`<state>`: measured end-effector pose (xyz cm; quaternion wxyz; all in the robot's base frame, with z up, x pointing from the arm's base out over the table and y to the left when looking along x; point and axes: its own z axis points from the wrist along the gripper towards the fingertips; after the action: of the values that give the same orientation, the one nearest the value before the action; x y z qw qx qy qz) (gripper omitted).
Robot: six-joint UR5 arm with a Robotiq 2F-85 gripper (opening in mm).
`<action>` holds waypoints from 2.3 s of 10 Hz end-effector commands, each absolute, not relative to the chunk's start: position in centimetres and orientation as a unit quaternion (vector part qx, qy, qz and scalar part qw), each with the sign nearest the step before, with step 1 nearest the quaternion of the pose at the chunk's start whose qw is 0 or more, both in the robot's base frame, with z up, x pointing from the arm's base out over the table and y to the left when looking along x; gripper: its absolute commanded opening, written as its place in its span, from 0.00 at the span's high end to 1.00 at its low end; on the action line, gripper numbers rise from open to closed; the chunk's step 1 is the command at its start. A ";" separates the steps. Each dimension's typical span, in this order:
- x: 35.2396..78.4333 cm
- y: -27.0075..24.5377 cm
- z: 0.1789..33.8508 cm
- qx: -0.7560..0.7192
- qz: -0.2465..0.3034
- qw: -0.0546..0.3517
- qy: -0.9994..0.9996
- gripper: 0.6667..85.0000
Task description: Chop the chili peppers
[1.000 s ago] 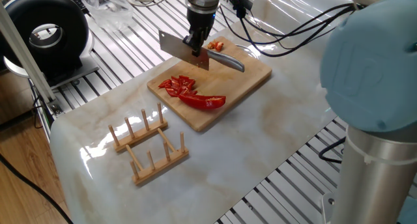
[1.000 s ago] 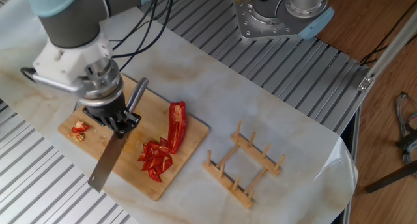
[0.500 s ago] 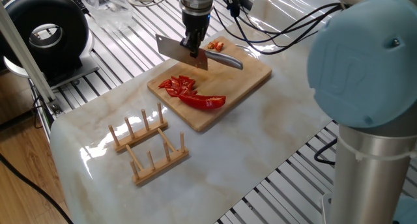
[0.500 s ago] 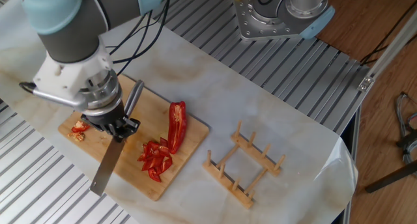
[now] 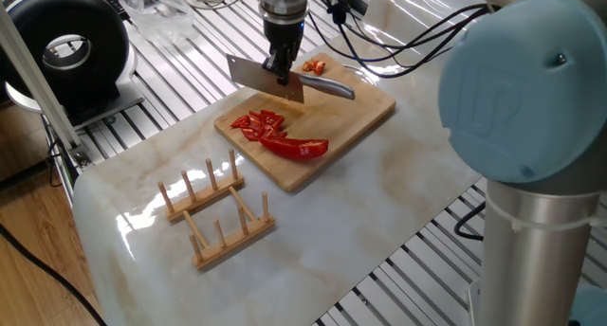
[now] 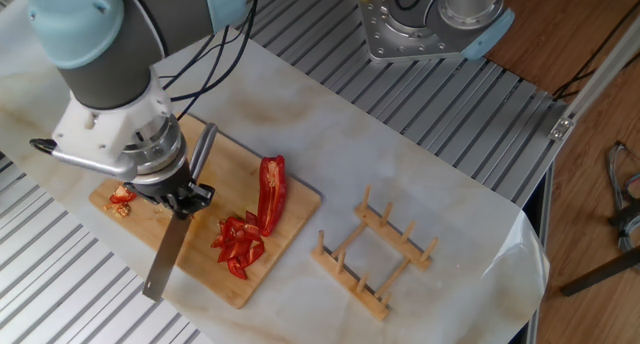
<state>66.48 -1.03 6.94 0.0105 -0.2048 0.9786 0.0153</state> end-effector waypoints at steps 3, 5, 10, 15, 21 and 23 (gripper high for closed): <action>65.6 -1.0 7.2 -0.209 0.031 0.011 0.977 0.99; 65.6 -1.0 7.5 -0.213 0.036 0.021 0.976 0.99; 64.4 -2.1 7.1 -0.227 0.045 0.025 0.973 0.99; 64.3 -2.5 6.6 -0.216 0.029 0.017 0.976 0.99; 63.8 -2.4 6.5 -0.208 0.036 0.009 0.977 0.99; 63.0 -3.0 6.5 -0.197 0.032 -0.008 0.980 0.99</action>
<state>63.58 -2.76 6.36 0.0031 -0.2083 0.9776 0.0288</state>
